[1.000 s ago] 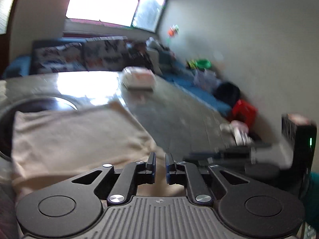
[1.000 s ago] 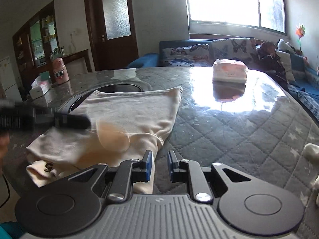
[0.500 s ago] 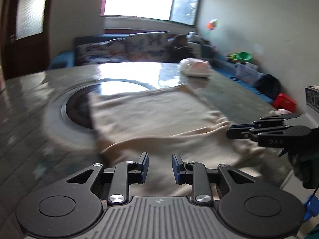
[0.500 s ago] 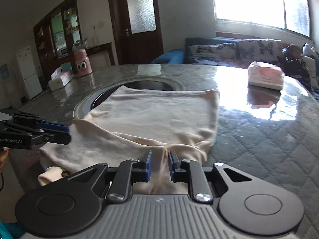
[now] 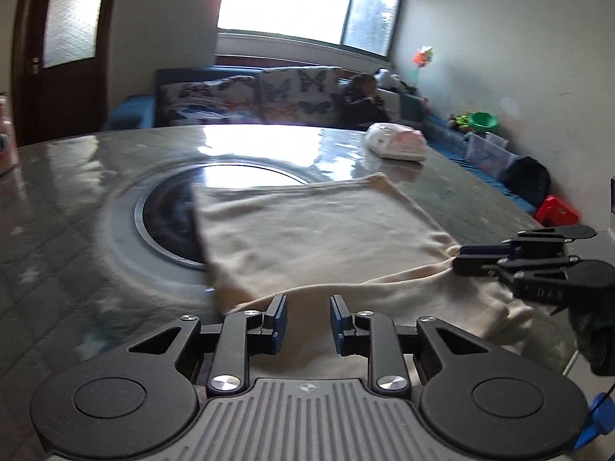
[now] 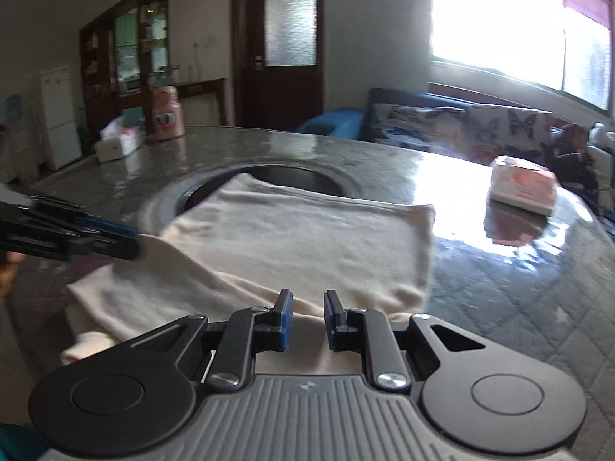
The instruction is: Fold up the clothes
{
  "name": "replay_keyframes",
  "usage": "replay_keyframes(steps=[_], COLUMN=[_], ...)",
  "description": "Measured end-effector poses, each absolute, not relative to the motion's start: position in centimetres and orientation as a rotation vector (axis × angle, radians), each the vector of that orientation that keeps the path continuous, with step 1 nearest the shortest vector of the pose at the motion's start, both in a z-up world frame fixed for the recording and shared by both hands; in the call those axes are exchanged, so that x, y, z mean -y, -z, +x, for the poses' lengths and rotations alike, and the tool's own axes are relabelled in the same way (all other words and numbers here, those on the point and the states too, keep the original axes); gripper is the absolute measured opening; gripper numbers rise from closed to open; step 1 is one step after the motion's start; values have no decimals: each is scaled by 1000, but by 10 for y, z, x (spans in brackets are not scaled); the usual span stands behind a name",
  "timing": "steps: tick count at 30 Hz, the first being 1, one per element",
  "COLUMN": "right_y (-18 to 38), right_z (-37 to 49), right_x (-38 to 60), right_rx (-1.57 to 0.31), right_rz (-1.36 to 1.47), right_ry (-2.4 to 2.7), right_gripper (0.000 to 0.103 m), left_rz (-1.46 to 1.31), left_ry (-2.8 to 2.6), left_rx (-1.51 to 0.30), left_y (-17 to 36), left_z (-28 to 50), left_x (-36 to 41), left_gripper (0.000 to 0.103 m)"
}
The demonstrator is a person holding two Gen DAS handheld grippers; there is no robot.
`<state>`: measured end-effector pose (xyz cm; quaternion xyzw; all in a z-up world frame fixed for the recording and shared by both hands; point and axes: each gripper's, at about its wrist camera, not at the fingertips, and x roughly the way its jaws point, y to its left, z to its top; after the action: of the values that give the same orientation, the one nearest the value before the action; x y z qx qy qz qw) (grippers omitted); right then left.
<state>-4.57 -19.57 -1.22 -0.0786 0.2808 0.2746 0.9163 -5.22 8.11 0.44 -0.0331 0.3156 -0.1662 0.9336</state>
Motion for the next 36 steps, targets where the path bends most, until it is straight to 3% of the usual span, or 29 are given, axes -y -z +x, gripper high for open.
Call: replay_keyframes(steps=[7, 17, 33, 36], right_y=[26, 12, 19, 13], right_z=[-38, -71, -95, -98], right_x=[190, 199, 206, 210], right_rx=[-629, -622, -616, -612], right_rz=[-213, -258, -338, -338], right_ry=[-581, -639, -639, -638], right_gripper=[14, 15, 16, 16], left_rz=[-81, 10, 116, 177], left_ry=[303, 417, 449, 492], left_rx=[-673, -613, -645, -617], left_y=[11, -8, 6, 0], left_z=[-37, -78, -100, -116], left_x=[-89, -70, -66, -70], left_gripper=[26, 25, 26, 41])
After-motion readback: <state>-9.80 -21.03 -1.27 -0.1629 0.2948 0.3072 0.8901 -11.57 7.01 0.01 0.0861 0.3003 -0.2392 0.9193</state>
